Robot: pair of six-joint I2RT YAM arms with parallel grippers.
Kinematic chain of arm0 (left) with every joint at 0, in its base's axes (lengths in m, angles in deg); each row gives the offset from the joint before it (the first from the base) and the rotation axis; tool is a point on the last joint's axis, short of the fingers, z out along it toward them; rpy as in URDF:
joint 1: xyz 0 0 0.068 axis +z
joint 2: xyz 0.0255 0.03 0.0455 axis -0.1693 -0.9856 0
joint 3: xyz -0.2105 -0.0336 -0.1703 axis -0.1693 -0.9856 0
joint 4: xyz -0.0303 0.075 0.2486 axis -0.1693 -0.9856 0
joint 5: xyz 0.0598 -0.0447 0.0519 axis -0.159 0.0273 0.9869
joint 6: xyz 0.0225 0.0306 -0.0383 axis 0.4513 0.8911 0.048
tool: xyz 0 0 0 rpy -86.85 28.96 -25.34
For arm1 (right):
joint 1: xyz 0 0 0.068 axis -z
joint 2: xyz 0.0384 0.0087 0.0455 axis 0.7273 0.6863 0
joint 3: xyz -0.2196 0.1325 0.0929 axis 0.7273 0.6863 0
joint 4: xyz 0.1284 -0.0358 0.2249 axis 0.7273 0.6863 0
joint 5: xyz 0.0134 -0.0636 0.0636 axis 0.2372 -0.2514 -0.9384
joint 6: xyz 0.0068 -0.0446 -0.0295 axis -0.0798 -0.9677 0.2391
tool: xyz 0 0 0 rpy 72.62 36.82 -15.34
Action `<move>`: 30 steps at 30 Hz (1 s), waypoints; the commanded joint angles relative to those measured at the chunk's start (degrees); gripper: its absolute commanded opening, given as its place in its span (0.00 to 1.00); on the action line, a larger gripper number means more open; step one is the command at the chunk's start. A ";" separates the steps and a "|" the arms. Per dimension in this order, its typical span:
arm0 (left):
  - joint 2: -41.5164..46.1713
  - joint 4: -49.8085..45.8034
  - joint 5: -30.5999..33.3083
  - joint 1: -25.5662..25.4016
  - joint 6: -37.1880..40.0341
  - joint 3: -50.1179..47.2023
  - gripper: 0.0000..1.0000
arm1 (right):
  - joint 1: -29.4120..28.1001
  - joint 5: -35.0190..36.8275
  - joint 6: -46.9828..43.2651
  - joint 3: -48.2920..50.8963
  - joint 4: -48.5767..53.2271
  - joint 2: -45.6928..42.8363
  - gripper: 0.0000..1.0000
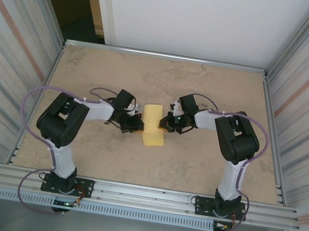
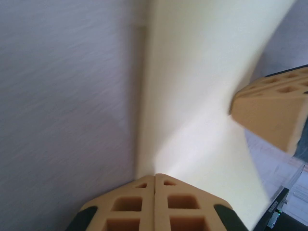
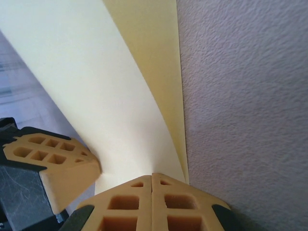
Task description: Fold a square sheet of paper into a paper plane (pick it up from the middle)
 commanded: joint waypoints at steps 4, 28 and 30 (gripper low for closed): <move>7.33 -7.80 2.70 2.90 2.88 -1.28 0.06 | -0.11 17.80 -2.64 5.34 14.05 8.22 0.00; -5.56 4.72 0.63 -0.12 -0.37 4.60 0.07 | 0.41 17.37 -3.16 5.28 13.95 8.93 0.00; -5.32 5.86 0.07 2.08 -0.34 2.41 0.07 | 0.60 17.41 -3.25 5.50 13.99 8.93 0.00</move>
